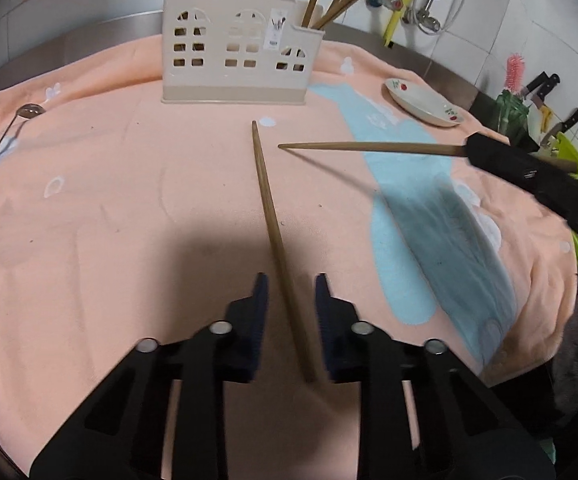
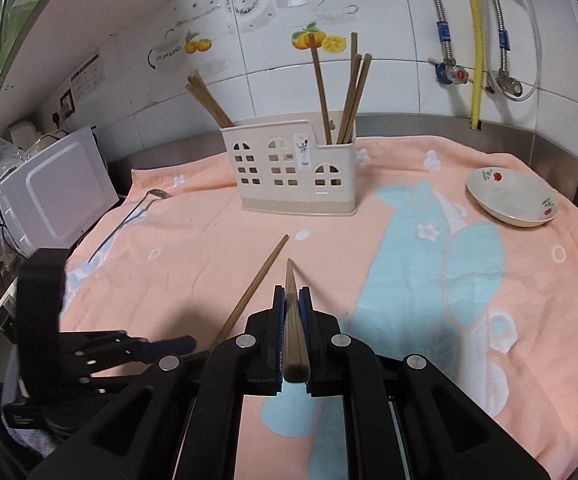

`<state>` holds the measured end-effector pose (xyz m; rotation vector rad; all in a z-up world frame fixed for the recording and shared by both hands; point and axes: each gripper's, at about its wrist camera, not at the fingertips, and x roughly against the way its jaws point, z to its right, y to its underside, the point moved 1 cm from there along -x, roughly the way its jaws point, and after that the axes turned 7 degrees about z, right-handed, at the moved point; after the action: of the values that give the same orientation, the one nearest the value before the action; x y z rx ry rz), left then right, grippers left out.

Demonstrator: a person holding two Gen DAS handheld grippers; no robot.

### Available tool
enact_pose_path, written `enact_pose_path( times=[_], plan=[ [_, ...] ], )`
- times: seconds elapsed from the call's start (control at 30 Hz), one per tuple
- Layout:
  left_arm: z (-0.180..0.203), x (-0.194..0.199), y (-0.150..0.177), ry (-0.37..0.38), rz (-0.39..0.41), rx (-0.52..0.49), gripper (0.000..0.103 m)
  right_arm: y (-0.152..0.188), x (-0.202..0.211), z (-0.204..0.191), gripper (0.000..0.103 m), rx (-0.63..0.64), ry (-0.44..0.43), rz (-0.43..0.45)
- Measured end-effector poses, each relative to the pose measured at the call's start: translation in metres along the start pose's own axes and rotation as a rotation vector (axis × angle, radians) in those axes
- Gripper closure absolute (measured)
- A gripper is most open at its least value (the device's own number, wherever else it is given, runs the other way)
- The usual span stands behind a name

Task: Organize utensils
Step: 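Close the left tool on the remaining chopstick while the right tool lifts its own, then lift both held chopsticks upright and lower them into the cream holder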

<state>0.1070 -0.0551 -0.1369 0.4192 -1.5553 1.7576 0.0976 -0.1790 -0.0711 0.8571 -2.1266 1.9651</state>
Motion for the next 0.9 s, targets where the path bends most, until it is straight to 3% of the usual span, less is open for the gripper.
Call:
enact_pose_path(
  times=[0.53,0.9],
  plan=[
    [0.008,-0.013,-0.005,-0.095,-0.029,-0.029,0.096,-0.010,0.010,0.007,0.096,-0.001,-0.002,0.035],
    [-0.004,0.044,-0.049,-0.074,0.124,-0.029,0.097,-0.031,0.010,0.006,0.096,0.046,-0.003,0.031]
  ],
)
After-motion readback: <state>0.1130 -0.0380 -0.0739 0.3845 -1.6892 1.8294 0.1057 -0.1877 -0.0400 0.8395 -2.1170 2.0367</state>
